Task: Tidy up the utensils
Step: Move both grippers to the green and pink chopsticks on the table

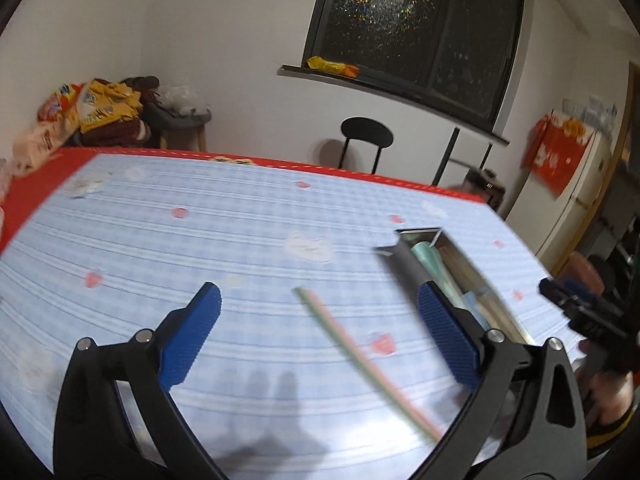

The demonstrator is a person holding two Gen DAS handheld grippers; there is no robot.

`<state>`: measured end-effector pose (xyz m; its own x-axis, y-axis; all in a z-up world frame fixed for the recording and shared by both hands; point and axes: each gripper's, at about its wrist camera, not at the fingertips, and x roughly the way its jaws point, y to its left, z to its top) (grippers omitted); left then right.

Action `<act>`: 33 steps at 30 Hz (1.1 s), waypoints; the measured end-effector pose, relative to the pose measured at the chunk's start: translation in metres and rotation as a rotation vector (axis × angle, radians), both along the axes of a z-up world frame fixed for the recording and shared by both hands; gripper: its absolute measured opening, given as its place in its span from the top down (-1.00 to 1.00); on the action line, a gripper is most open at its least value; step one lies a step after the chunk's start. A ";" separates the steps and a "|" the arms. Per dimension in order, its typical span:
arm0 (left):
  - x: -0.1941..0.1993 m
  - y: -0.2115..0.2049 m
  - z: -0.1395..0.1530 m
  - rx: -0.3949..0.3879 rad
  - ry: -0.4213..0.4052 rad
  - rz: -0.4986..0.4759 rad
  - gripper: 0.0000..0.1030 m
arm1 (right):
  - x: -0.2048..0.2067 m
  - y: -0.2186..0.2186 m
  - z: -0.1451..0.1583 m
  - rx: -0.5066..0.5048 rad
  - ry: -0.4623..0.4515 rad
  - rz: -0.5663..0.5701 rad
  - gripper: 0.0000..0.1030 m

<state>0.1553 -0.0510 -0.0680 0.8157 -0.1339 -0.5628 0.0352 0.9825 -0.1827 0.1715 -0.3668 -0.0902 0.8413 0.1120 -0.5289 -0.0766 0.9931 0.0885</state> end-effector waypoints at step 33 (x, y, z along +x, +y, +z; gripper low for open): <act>-0.050 0.079 -0.038 -0.039 0.091 -0.120 -0.73 | 0.009 0.204 -0.057 -0.443 0.425 0.493 0.80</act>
